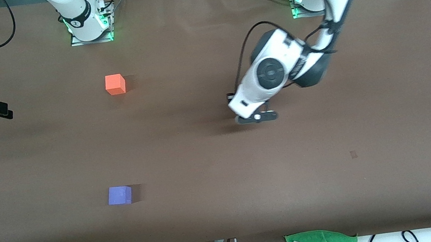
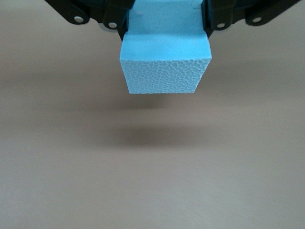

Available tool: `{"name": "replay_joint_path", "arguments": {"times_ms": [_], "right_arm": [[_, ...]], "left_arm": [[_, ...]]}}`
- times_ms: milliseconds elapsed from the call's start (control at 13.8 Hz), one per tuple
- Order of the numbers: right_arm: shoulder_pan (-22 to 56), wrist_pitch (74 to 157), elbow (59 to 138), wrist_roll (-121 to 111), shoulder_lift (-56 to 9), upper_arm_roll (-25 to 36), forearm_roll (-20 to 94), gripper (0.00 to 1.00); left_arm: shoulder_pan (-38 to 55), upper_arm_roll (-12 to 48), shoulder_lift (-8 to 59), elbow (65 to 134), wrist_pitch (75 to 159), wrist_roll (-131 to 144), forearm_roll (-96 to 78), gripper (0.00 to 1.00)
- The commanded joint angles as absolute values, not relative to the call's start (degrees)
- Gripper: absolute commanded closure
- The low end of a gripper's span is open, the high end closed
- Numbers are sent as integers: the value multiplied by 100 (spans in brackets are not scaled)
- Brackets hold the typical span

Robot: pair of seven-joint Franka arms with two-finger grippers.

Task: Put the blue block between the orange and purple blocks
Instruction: 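Lift and carry the blue cube toward the table middle with the left gripper, then lower the blue cube onto the table and open the left gripper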

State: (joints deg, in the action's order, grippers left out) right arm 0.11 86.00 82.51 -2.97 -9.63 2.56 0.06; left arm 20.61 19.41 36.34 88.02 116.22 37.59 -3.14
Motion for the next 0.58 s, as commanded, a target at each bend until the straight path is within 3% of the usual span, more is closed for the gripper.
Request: {"name": "replay_joint_path", "arguments": {"times_ms": [0,509], "right_arm": [[-9,8578,8165,-378,-993,255,26,0],[-9,8578,8165,-378,-1002,255,26,0]], "left_arm": [[2442,1837,4270,8262,12039,4165,-360,83],[3076,1696,4842,8262,13376,4834,-194,79]]}}
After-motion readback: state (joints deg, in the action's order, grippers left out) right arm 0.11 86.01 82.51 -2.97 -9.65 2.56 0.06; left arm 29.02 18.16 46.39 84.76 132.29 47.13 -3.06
